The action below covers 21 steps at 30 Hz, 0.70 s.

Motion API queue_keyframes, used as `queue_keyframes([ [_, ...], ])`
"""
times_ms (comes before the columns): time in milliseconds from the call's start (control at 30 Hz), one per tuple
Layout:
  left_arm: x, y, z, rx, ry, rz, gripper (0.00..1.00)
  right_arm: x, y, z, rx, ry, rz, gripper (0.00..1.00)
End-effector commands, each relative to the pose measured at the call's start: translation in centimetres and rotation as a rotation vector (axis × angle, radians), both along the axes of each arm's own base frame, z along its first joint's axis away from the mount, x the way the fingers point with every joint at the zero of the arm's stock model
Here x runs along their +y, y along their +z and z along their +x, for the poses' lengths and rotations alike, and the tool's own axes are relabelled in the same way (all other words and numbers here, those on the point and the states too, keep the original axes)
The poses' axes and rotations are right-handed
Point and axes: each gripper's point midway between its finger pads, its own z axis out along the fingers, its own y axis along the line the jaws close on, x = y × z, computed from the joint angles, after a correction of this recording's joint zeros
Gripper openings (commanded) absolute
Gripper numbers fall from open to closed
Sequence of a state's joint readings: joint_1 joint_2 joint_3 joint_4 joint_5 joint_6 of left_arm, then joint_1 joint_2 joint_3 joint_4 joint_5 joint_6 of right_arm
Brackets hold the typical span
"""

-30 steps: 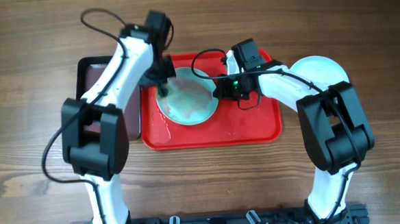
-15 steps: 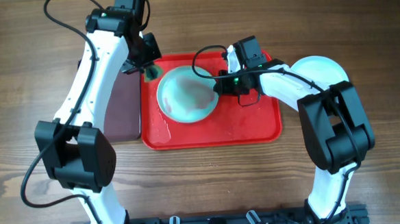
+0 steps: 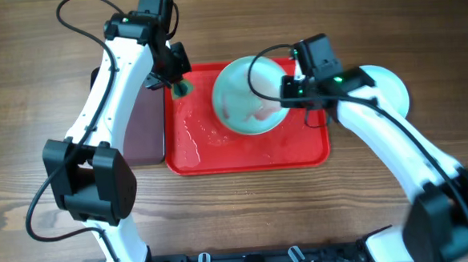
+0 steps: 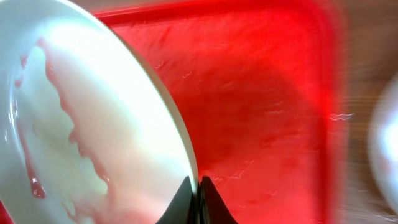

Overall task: Clean dirty plates on tray and stack at the side
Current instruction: 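Lift the green plate with the right gripper and carry it right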

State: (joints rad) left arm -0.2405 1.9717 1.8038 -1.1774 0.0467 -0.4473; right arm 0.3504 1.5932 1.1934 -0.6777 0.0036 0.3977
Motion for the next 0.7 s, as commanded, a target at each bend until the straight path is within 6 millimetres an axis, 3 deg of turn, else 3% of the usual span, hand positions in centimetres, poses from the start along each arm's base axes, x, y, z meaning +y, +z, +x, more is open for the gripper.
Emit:
queue_keyframes([
  [0, -2.1, -0.5, -0.7, 0.017, -0.04, -0.014, 0.04, -4.5, 3.3, 0.3, -0.136, -0.125, -0.257, 0.04],
  [133, -3.8, -0.5, -1.1, 0.014, -0.079, -0.015, 0.04, -6.3, 5.0, -0.8, -0.194, -0.194, -0.433, 0.04],
  [300, -4.6, -0.5, -1.2, 0.004, -0.099, -0.018, 0.04, -5.8, 7.3, -1.6, -0.304, -0.194, -0.634, 0.04],
  [667, -4.6, -0.5, -1.2, 0.004, -0.098, -0.018, 0.04, -2.0, 15.6, -4.7, -0.702, -0.232, -1.01, 0.04],
])
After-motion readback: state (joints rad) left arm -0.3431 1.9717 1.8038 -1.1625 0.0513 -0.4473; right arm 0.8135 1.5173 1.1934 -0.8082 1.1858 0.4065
